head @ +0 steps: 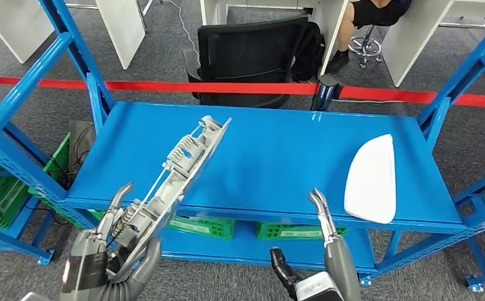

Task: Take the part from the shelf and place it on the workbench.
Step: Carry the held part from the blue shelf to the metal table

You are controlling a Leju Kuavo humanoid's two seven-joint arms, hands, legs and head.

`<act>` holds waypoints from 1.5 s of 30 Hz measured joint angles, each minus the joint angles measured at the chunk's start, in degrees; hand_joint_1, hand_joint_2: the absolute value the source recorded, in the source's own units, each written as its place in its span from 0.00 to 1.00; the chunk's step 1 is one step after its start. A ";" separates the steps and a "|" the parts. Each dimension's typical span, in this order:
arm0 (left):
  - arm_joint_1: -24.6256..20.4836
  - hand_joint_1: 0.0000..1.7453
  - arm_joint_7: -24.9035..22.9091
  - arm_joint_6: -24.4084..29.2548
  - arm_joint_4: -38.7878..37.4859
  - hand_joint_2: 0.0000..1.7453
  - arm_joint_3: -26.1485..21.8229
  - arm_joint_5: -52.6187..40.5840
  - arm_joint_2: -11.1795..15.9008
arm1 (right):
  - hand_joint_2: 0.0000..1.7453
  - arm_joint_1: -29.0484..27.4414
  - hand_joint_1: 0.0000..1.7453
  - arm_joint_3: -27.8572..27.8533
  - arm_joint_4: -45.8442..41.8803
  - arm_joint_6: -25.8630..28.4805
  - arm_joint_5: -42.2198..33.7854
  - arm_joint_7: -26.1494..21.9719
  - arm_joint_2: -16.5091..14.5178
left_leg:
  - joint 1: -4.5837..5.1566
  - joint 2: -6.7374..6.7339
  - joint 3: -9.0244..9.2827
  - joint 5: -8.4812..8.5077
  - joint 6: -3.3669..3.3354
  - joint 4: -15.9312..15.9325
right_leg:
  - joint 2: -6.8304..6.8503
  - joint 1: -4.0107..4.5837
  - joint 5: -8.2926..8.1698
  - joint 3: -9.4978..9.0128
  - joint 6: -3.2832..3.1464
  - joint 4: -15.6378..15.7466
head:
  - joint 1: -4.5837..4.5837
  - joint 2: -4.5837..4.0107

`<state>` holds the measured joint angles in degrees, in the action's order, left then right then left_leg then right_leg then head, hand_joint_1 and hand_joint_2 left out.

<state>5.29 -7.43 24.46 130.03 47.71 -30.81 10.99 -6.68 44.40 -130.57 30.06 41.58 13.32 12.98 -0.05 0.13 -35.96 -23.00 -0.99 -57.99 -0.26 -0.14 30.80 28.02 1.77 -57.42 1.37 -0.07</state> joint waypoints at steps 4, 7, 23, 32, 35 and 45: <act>0.14 1.00 -0.47 0.09 0.29 1.00 0.34 -0.39 0.41 | 1.00 -0.04 0.00 0.01 0.03 0.11 -0.13 0.09 0.09 | 0.10 -0.21 -1.84 -4.54 1.44 -6.39 | 0.54 -0.41 -1.50 0.95 -1.61 1.04 | -0.79 0.00; 0.19 1.00 -0.78 0.26 0.39 1.00 0.51 -0.36 0.64 | 1.00 -0.03 0.00 0.01 0.04 0.01 -0.45 0.15 0.14 | -0.18 -0.09 -2.96 -11.23 1.84 -14.79 | 0.62 -0.41 -2.73 2.34 -1.87 0.94 | -1.84 0.00; 0.12 1.00 -0.47 0.39 0.55 1.00 1.26 -0.27 1.20 | 1.00 -0.03 0.00 0.01 0.01 -0.10 -0.56 0.26 0.44 | -0.28 -0.15 5.94 -5.97 -1.33 0.55 | 0.54 -0.42 3.09 12.88 1.25 -17.17 | -0.64 0.00; 0.01 1.00 -1.03 0.20 0.88 1.00 1.95 -1.38 1.43 | 1.00 -0.73 0.00 0.01 -0.61 1.74 -0.52 -0.19 0.48 | 0.36 -0.40 3.82 -4.59 -0.07 -0.06 | 0.59 0.78 -2.74 2.72 -2.17 -0.07 | -0.04 0.00; -0.01 1.00 -1.18 0.25 1.12 1.00 2.29 -1.59 1.58 | 1.00 -0.78 0.00 0.01 -0.62 1.87 -0.74 -0.43 0.47 | 0.13 -0.22 1.17 -8.30 0.72 -5.29 | 0.74 0.20 -3.91 2.82 -2.40 1.18 | -0.74 0.00; -0.10 1.00 -1.46 0.48 1.24 1.00 3.08 -1.50 2.17 | 1.00 -1.03 0.00 0.02 -0.61 2.33 -1.82 -0.79 0.46 | -1.14 0.04 5.83 -7.56 1.46 -0.26 | 0.52 -0.19 -4.97 6.17 -0.33 -1.28 | -2.60 0.00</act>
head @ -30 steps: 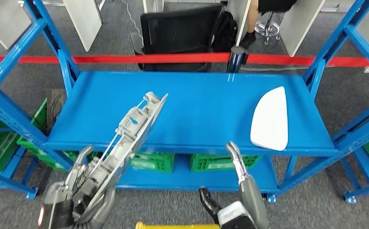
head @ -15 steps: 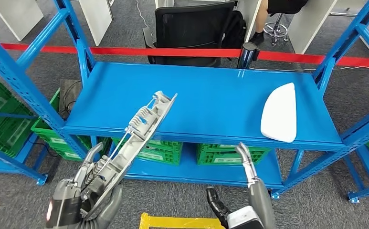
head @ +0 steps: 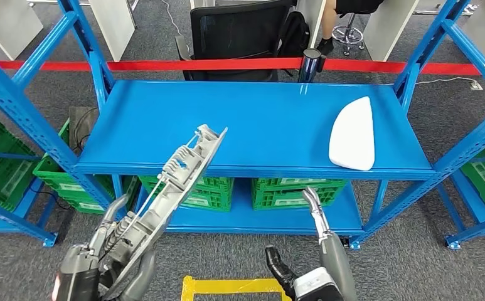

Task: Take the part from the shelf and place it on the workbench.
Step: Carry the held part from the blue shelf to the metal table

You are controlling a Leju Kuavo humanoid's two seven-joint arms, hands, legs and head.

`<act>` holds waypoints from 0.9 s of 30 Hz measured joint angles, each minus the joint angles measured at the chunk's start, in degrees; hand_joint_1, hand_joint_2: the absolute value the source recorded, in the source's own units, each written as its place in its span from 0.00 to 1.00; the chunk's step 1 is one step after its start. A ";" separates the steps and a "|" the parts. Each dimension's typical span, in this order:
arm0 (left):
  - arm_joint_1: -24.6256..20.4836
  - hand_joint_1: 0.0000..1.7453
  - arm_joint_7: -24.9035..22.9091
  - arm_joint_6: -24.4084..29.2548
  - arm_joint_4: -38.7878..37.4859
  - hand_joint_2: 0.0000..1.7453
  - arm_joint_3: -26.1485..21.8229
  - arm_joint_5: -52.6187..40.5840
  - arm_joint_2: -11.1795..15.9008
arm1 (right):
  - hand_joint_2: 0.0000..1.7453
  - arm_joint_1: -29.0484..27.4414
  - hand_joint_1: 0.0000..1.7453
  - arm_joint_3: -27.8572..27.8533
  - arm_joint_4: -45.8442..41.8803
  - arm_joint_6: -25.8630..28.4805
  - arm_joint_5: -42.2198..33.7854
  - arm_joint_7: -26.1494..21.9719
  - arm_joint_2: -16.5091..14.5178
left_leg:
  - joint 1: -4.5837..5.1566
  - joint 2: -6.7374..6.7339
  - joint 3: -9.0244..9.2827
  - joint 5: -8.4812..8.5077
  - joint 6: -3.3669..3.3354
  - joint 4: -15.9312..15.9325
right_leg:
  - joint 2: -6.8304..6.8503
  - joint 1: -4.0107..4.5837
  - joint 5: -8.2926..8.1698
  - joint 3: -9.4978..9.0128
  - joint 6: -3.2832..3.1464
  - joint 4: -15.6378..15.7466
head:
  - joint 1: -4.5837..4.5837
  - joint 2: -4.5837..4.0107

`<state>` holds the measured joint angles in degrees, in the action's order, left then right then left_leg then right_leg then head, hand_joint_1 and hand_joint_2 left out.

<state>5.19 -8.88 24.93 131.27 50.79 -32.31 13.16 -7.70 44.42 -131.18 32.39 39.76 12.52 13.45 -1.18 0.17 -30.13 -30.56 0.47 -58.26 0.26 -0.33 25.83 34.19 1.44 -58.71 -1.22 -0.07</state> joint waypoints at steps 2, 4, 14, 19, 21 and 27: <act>0.02 1.00 0.02 0.07 0.07 1.00 0.07 0.20 0.05 | 1.00 -0.27 0.00 -0.01 -0.01 1.04 -0.98 -0.79 0.00 | 0.08 0.05 -0.27 0.59 -0.89 0.09 | -0.01 -0.18 -0.35 0.16 0.74 0.01 | 0.27 0.00; 0.01 1.00 0.09 0.09 0.07 1.00 0.18 0.51 0.07 | 1.00 -0.66 0.00 -0.04 -0.05 1.88 -1.70 -1.59 0.06 | -0.06 -0.08 -0.24 1.20 -1.76 0.32 | -0.04 -0.36 1.20 1.17 1.31 -1.71 | 0.61 0.00; 0.00 1.00 0.63 0.33 0.05 1.00 0.99 1.28 0.23 | 1.00 -0.99 0.00 -0.09 -0.39 1.78 -1.86 -1.74 0.35 | 0.65 -0.17 -2.43 3.01 -1.94 -0.25 | -0.14 0.29 3.23 -2.58 -0.19 -1.25 | 2.70 0.00; -0.02 1.00 0.65 0.43 0.07 1.00 1.08 1.28 0.36 | 1.00 -1.30 0.00 -0.09 -0.60 1.80 -1.86 -1.72 0.36 | 0.39 -0.20 -3.95 2.75 -0.25 -1.24 | -0.04 0.36 1.94 -3.18 -1.23 1.39 | 2.49 0.00; -0.02 1.00 0.66 0.44 0.08 1.00 1.20 1.28 0.46 | 1.00 -1.29 0.00 -0.09 -0.65 1.80 -1.86 -1.73 0.34 | 0.30 -0.19 -6.09 -0.73 0.13 -6.10 | 0.11 0.14 1.22 -2.83 -1.62 1.91 | 1.75 0.00; 0.01 1.00 0.66 0.53 0.07 1.00 1.47 1.30 0.74 | 1.00 -1.45 0.00 -0.09 -0.64 1.83 -1.88 -1.67 0.34 | 0.22 -0.22 -4.25 -1.55 0.20 -8.28 | 0.10 0.16 0.10 -0.34 -1.50 0.80 | 0.00 0.00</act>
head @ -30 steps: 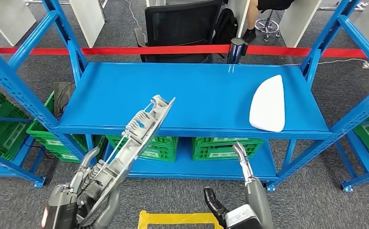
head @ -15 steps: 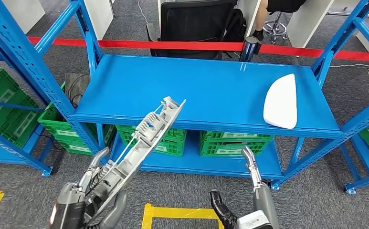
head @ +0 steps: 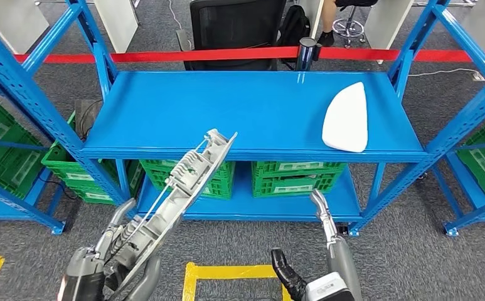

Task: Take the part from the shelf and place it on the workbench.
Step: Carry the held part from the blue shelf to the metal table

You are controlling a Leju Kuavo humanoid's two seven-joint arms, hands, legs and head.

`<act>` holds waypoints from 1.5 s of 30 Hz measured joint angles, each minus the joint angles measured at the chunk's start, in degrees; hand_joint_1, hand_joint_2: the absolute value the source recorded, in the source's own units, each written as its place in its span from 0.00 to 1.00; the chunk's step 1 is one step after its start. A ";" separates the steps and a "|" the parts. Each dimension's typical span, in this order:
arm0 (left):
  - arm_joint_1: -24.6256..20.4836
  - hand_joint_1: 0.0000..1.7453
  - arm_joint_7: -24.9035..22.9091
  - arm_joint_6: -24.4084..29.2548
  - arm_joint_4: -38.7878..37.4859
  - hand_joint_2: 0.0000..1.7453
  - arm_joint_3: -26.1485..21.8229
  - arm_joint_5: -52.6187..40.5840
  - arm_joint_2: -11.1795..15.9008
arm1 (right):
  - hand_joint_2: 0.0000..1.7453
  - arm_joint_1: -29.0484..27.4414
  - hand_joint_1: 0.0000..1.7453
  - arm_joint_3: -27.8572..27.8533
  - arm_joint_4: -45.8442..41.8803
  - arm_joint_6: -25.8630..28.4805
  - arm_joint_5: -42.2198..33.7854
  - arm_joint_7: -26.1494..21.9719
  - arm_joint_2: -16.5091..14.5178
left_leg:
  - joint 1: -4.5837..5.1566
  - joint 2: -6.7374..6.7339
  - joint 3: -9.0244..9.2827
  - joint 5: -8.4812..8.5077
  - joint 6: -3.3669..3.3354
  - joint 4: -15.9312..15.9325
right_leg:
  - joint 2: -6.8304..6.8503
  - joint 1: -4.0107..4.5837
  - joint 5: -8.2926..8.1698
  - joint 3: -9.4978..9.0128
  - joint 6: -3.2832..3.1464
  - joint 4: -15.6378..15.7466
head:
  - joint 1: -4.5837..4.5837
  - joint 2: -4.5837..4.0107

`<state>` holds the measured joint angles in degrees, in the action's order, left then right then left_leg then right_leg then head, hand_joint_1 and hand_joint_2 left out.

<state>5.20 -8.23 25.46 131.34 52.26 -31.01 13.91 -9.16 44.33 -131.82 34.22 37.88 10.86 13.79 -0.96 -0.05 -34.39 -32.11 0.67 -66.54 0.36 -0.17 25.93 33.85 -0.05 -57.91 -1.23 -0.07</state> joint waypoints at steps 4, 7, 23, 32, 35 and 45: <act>-0.12 1.00 0.01 0.02 0.07 1.00 0.26 -0.04 0.09 | 1.00 -0.02 0.00 0.00 -0.02 0.06 -0.04 0.03 0.01 | 0.45 0.07 4.70 1.53 -1.11 8.85 | -0.04 0.18 -0.59 0.71 1.17 -0.63 | -0.27 0.00; -0.12 1.00 0.02 0.08 0.12 1.00 0.39 -0.07 0.12 | 1.00 -0.03 0.00 0.00 -0.03 0.07 -0.07 0.04 0.05 | 0.30 0.01 4.54 2.68 -2.10 9.34 | -0.08 -0.03 -0.14 1.38 2.23 -1.35 | -0.08 0.00; -0.02 1.00 -0.10 0.71 0.13 1.00 0.64 0.26 0.34 | 1.00 0.17 0.00 0.00 -0.17 -0.43 0.01 0.85 0.26 | 0.07 0.01 -0.66 5.04 -0.10 6.94 | -0.13 -0.12 2.39 -3.37 0.51 0.60 | 1.86 0.00; 0.14 1.00 0.05 0.83 -0.95 1.00 0.66 4.14 0.58 | 1.00 0.42 0.00 0.00 -0.15 -1.07 -0.33 0.99 0.26 | 0.49 -0.09 3.21 1.31 -1.11 5.67 | -0.04 0.48 -0.64 0.61 0.04 0.11 | -0.63 0.00; 0.28 1.00 0.84 1.18 -1.28 1.00 0.54 5.08 0.63 | 1.00 0.52 0.00 0.01 -0.15 -1.09 -0.65 0.96 0.25 | 1.00 -0.15 5.16 1.90 -1.92 10.03 | 0.06 0.48 -1.51 1.11 0.98 0.07 | -0.54 0.00; 0.87 1.00 2.28 1.77 -2.28 1.00 0.22 5.86 0.63 | 1.00 0.97 0.00 0.02 -0.10 -1.33 -0.88 1.00 0.29 | 0.23 -0.37 0.87 6.34 -2.83 9.81 | -0.17 -1.10 7.17 1.66 3.87 -11.33 | 1.30 0.00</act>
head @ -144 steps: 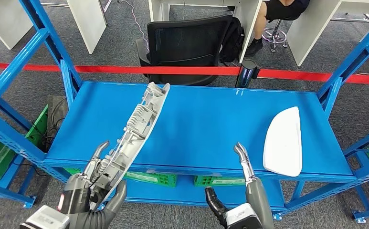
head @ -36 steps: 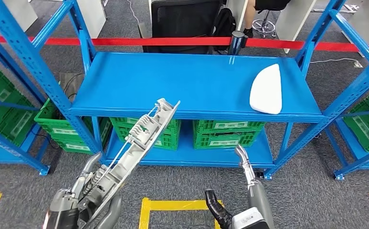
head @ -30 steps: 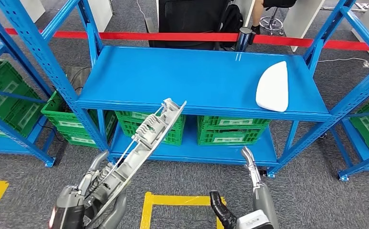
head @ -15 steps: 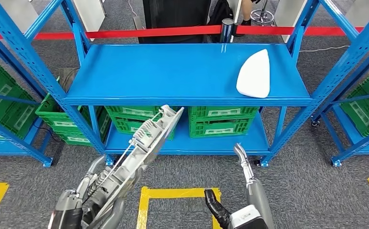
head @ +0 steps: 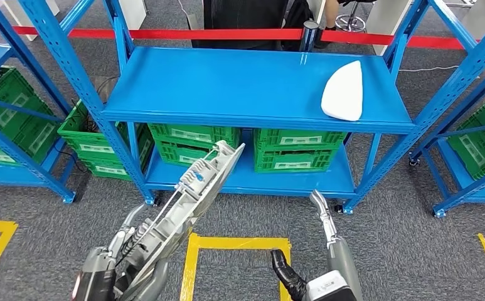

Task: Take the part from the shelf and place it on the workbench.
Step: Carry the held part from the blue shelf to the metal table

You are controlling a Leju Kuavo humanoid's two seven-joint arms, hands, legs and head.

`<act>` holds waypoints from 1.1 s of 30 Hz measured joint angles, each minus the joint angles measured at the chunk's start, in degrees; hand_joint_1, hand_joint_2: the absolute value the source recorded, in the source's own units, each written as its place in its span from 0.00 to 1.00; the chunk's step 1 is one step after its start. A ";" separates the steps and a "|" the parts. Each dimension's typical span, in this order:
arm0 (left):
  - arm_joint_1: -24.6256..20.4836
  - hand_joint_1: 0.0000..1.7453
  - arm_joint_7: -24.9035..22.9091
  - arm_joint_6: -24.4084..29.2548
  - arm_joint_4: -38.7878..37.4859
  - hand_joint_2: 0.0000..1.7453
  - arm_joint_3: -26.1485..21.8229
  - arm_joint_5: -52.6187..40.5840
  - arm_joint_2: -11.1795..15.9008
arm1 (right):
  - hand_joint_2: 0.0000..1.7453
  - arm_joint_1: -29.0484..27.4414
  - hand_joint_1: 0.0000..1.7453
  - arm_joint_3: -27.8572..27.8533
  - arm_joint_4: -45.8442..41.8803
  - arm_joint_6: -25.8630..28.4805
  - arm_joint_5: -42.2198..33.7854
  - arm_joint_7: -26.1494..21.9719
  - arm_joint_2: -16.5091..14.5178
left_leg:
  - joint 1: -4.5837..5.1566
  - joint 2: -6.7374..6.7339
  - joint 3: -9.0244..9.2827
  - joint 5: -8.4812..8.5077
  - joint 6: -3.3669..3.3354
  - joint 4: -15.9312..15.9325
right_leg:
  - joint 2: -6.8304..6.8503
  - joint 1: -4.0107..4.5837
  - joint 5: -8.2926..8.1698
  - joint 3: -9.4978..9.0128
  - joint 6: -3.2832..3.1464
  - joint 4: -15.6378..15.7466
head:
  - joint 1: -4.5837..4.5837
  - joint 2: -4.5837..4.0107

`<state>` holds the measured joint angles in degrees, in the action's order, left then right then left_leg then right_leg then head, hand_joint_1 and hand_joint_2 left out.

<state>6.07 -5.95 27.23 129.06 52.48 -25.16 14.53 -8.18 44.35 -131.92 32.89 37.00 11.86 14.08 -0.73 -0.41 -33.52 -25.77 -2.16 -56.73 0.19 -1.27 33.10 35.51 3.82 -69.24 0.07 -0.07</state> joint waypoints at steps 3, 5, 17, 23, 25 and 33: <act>-0.01 1.00 0.06 -0.19 -0.02 1.00 -0.10 -0.27 0.00 | 1.00 0.35 0.00 0.01 0.02 -0.11 -0.15 -0.06 -0.01 | -0.10 0.03 -1.59 0.69 0.90 -1.07 | -0.20 -0.04 -2.16 -6.57 -0.20 10.40 | 0.46 0.00; -0.04 1.00 0.05 -0.40 -0.02 1.00 -0.24 -0.52 0.00 | 1.00 0.49 0.00 0.02 0.04 -0.27 -0.27 -0.13 0.00 | -0.08 0.03 -2.05 1.45 1.74 -1.26 | -0.41 0.32 -2.30 -7.32 -0.90 11.82 | 0.59 0.00; -0.09 0.95 -0.26 -1.40 0.01 1.00 -0.64 -1.02 0.00 | 1.00 0.67 0.00 0.57 0.45 -0.45 -0.73 -0.41 -0.22 | 0.19 0.27 1.55 -6.06 1.75 -8.68 | 0.11 1.31 -8.28 0.23 -3.81 11.37 | -1.74 0.00; -0.46 1.00 -0.02 -1.95 0.06 1.00 -0.84 -1.15 -0.09 | 1.00 0.81 0.00 0.68 0.48 -0.37 -0.87 -0.73 -0.32 | 0.89 0.26 7.16 -4.70 0.40 2.42 | 0.06 1.07 -10.64 1.36 -2.20 11.95 | -1.85 0.00; -0.59 1.00 -0.03 -2.13 0.04 1.00 -0.86 -1.16 -0.24 | 1.00 0.79 0.00 0.70 0.49 -0.32 -0.87 -0.76 -0.32 | 0.46 0.00 6.23 -3.13 -0.08 2.98 | -0.12 1.01 -6.79 2.89 -1.62 8.80 | -1.46 0.00; -0.71 1.00 0.03 -2.66 0.01 1.00 -0.88 -0.87 -0.36 | 1.00 0.88 0.00 0.72 0.51 -0.27 -0.87 -0.80 -0.32 | 0.19 -0.13 -1.85 1.05 0.61 -0.24 | -0.20 0.07 -3.25 -3.94 -0.34 5.86 | 0.83 0.00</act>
<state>5.36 -5.92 24.57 129.07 51.60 -26.03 14.18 -7.30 45.07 -131.40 32.62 36.13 11.05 13.76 -0.54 -0.55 -35.37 -24.72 -1.55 -56.97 -0.01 -1.20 29.85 31.57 3.47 -63.39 0.90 -0.07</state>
